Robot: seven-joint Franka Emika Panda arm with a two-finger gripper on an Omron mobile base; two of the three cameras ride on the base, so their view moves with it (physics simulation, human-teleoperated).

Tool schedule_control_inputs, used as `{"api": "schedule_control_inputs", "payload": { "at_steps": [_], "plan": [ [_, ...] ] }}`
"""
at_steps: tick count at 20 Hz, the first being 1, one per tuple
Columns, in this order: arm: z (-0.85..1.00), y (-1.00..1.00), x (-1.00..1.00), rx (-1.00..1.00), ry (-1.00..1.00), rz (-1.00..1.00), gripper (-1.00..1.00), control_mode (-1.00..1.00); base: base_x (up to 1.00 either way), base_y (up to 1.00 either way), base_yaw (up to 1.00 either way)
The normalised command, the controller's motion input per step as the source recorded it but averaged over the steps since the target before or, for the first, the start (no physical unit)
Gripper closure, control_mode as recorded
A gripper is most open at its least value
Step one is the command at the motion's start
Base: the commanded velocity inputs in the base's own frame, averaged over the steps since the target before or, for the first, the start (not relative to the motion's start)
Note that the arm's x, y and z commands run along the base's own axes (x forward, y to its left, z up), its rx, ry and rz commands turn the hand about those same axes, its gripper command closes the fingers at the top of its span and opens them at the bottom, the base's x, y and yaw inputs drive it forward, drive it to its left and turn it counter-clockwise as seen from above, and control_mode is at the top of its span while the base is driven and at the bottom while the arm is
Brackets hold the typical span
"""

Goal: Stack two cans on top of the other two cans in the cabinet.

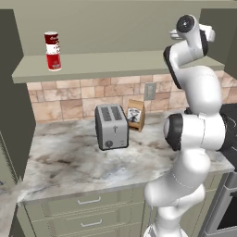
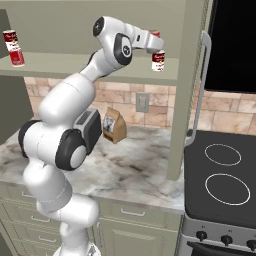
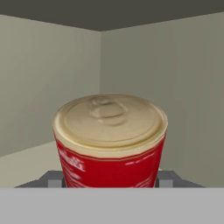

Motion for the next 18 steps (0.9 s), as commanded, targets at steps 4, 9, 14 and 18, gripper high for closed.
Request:
{"api": "schedule_control_inputs", "payload": {
  "at_steps": [4,9,14,18],
  "plan": [
    [0.00,0.00,0.13,0.00,0.04,0.02,1.00,-1.00,0.00,0.00,0.00],
    [0.00,-0.06,0.08,0.00,0.00,0.03,1.00,-1.00,0.00,0.00,0.00],
    [0.00,-0.10,0.08,0.00,0.00,0.02,1.00,-1.00,0.00,0.00,0.00],
    [0.00,-0.08,0.11,0.00,0.00,0.02,1.00,-1.00,0.00,0.00,0.00]
  ]
}}
